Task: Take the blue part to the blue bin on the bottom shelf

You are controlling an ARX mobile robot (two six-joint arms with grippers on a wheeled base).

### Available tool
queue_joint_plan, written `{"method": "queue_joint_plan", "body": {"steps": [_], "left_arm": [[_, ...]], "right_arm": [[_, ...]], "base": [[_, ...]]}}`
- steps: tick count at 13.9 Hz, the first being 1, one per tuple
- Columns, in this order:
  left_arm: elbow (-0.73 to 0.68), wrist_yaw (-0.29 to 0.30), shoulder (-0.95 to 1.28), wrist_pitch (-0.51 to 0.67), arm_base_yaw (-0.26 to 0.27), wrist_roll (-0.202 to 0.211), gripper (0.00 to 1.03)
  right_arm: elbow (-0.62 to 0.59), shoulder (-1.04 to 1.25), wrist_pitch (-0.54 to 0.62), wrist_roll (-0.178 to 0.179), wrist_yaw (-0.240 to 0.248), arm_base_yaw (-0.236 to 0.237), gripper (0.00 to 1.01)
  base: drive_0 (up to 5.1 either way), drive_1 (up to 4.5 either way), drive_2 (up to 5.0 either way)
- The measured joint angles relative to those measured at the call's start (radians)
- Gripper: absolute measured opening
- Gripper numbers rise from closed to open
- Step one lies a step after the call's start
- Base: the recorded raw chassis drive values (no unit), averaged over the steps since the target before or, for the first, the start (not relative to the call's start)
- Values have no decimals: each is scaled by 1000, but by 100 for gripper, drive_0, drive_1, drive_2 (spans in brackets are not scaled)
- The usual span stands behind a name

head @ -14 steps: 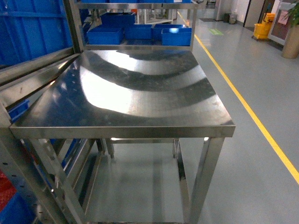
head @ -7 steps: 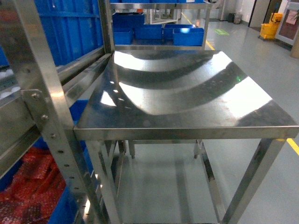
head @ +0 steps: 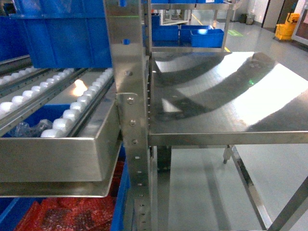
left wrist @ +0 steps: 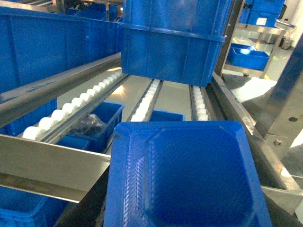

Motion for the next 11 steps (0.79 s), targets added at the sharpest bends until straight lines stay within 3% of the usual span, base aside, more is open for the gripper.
{"method": "queue_joint_plan", "body": {"steps": [11], "left_arm": [[0, 0, 0, -1, 0, 0, 43]], "right_arm": [[0, 0, -2, 0, 0, 0, 98]], "base": [[-485, 247, 247]]}}
